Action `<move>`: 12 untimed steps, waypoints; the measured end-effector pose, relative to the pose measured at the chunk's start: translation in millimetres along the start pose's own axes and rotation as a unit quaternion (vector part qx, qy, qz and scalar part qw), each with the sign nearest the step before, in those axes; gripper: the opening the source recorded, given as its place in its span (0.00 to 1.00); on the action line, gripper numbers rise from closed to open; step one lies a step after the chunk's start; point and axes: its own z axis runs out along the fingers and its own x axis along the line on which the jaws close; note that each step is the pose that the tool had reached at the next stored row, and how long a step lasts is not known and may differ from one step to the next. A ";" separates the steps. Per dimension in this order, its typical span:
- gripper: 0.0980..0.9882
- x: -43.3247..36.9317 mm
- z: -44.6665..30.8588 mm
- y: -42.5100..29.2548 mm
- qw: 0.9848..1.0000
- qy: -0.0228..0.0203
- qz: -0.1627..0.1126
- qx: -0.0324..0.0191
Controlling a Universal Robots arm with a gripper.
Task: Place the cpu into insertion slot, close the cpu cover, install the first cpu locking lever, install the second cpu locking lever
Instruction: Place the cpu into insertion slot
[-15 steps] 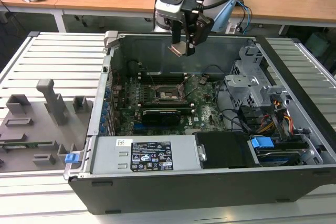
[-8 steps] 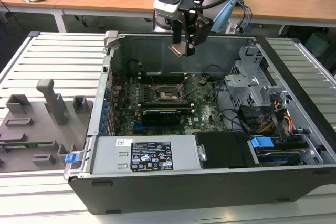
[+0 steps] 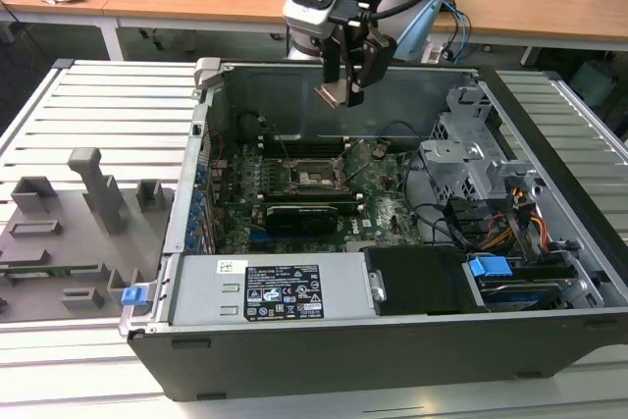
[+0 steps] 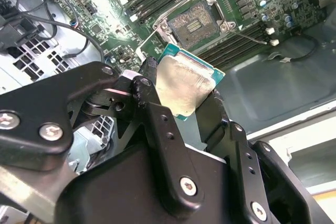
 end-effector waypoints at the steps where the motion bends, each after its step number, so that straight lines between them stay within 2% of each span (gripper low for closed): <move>1: 0.49 0.1 0.9 -0.3 1.000 0.000 0.004 0.000; 6: 0.49 0.2 3.5 -0.8 1.000 -0.003 0.031 -0.001; 12: 0.49 0.1 7.5 -1.2 0.999 -0.005 0.038 0.000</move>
